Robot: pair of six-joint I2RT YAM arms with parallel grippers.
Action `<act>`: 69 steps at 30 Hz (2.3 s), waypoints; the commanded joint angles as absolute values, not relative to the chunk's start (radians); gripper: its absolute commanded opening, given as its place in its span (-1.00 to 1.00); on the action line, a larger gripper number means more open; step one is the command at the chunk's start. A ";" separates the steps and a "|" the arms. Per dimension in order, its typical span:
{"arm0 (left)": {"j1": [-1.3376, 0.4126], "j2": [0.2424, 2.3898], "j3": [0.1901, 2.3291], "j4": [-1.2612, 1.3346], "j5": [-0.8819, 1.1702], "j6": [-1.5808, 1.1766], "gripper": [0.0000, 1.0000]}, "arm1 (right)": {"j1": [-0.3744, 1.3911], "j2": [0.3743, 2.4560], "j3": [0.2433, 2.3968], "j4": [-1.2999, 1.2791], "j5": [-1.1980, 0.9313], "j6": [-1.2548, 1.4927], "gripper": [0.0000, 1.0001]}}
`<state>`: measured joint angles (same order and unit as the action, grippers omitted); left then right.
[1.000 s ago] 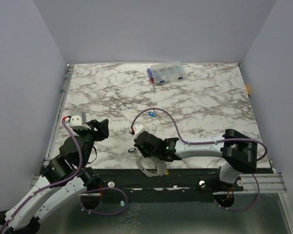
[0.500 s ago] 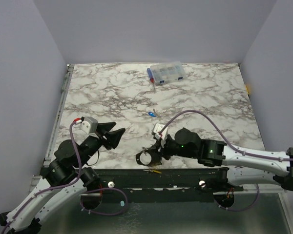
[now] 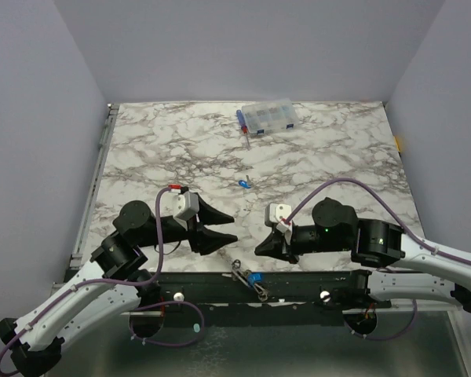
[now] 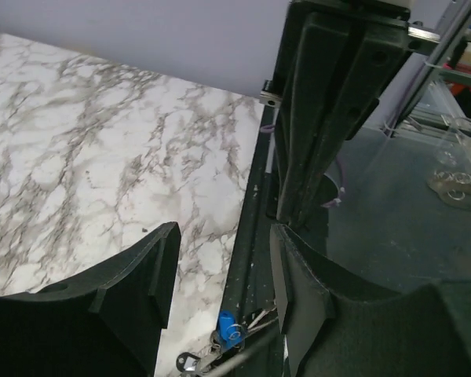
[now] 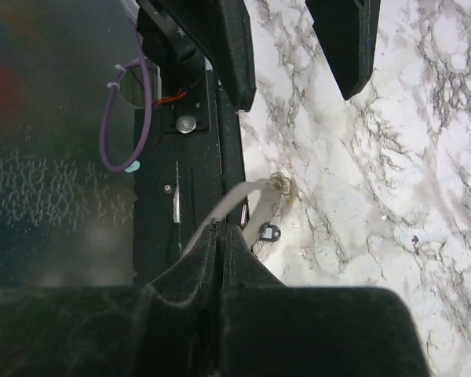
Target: Put the keys on the keyring
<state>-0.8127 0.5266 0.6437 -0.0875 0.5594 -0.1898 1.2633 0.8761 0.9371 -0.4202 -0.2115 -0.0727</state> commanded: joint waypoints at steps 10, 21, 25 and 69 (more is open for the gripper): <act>-0.808 0.585 0.588 0.017 0.316 -0.193 0.17 | 1.269 0.782 0.741 -0.469 0.256 0.518 -0.18; -0.808 0.690 0.597 -0.152 0.009 -0.215 0.17 | 1.302 1.003 0.587 -0.423 0.012 0.808 0.21; -0.808 0.701 0.604 -0.180 -0.040 -0.185 0.17 | 1.398 1.038 0.549 -0.288 -0.062 0.694 0.25; -0.808 0.692 0.600 -0.188 0.026 -0.161 0.17 | 1.452 1.347 0.594 -0.198 -0.220 0.455 -0.42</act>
